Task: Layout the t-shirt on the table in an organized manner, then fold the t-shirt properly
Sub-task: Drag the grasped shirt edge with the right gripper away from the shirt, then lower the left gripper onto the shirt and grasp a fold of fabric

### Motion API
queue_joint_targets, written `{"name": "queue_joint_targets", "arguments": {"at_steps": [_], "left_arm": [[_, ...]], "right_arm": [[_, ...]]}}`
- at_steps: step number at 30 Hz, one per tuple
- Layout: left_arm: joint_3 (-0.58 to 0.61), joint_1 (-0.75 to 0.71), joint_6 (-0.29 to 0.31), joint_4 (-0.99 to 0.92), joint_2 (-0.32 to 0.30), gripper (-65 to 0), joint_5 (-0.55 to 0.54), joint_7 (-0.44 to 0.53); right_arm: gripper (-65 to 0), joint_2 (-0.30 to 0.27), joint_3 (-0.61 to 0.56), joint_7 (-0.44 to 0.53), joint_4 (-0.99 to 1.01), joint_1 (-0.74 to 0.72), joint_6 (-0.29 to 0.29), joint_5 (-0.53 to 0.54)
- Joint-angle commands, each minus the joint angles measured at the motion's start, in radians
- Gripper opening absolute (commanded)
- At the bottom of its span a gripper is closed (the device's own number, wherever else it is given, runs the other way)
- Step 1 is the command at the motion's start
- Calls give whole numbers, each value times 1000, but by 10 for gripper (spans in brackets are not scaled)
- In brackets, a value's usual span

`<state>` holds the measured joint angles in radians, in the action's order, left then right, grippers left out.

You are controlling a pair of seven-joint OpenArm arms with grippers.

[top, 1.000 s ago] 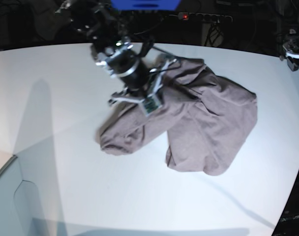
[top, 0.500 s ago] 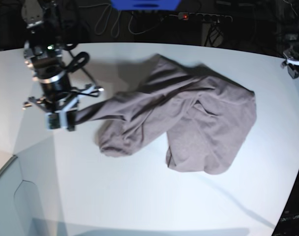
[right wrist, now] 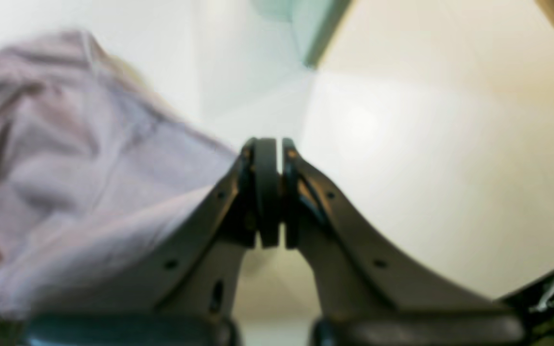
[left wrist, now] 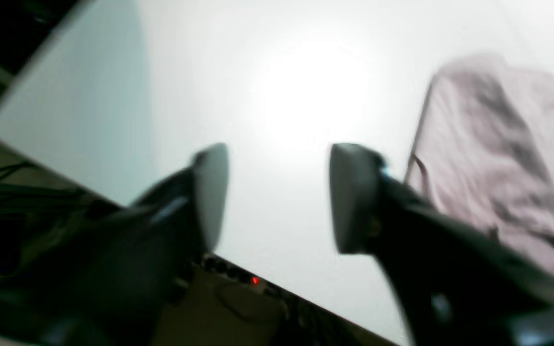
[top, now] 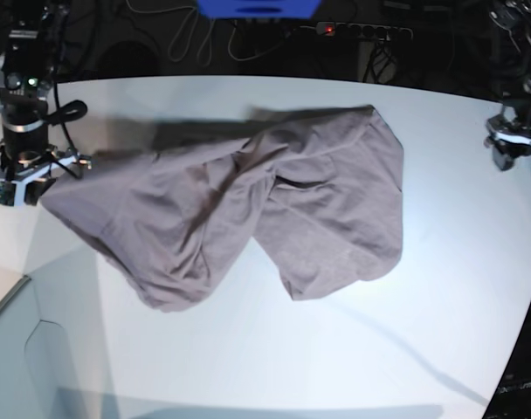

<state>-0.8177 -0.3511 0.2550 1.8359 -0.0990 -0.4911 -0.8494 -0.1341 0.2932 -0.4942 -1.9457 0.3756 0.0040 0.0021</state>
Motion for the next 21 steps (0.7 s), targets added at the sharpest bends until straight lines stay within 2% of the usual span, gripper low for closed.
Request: {"name": "queue_joint_targets", "arguments": {"at_steps": [1,4,8,11,14,18,21], "left_arm": [[33,1,2,15,-6,-245,-13,19],[122,1,0,17,32,-181,-5,19],[225,5,-1,12,97,-193,-4,19],[343,14,-3,9,123,-193,30,29],[430,53,-3,8,173,-193,125,29],[505,128,-3,-58,253,-193,299,29],[558,185,-3,-172,256,-193,400,31]], "right_arm": [[-650,-6,2,25,-8,-2,11,-3],[-650,6,1,25,-1,13,11,-3],[-650,34,-1,25,-2,20,11,-3],[-650,35,-18,21,-1,21,12,-3],[-650,34,-28,21,-1,35,41,-3],[-650,34,-28,19,-1,39,115,-3],[-650,34,-28,19,-1,41,124,-6]]}}
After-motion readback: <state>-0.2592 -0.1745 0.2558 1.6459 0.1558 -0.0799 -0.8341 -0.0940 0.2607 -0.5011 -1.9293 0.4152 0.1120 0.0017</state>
